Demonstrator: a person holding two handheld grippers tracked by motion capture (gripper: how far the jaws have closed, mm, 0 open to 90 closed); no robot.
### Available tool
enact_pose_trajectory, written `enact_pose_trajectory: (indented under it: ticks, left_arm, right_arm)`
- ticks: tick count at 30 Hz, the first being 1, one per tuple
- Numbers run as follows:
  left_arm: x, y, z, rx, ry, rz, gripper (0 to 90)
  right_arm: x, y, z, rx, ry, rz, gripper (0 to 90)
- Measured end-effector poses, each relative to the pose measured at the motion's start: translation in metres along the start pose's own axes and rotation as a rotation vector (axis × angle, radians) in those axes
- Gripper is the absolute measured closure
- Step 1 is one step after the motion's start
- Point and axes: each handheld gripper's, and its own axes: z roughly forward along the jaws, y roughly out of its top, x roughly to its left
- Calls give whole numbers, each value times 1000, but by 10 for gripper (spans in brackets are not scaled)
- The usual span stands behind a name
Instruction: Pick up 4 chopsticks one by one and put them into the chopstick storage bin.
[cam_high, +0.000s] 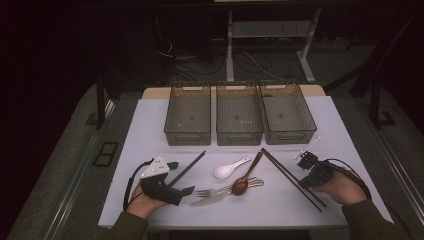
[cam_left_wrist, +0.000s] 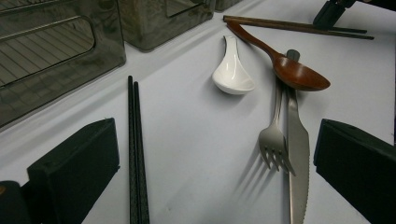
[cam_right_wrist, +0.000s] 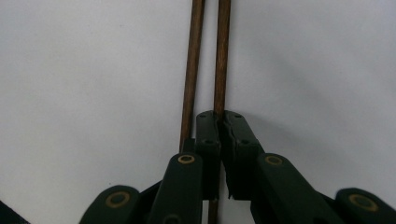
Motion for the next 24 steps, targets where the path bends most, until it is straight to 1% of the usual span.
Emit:
enact_pose_trajectory:
  ticks: [1, 2, 7, 9, 11, 17, 24]
  left_arm:
    - [0, 0, 1, -2, -1, 2, 0]
    - [0, 0, 1, 0, -1, 3, 0]
    - [-1, 1, 1, -2, -1, 8, 0]
    - [-1, 1, 1, -2, -2, 7, 0]
    - [-1, 1, 2, 1, -5, 9, 0]
    - [-1, 1, 2, -1, -7, 10, 0]
    - [-1, 1, 3, 0, -7, 7, 0]
  right_arm:
    - [1, 1, 0, 5, -16, 0, 842]
    - [3, 2, 0, 13, -19, -5, 842]
    - [3, 7, 1, 46, -21, 3, 844]
    - [2, 7, 1, 50, -19, 10, 844]
    - [1, 6, 0, 46, -16, 20, 846]
    - [2, 5, 0, 33, -17, 16, 847]
    - [-2, 1, -4, 0, 12, 30, 848]
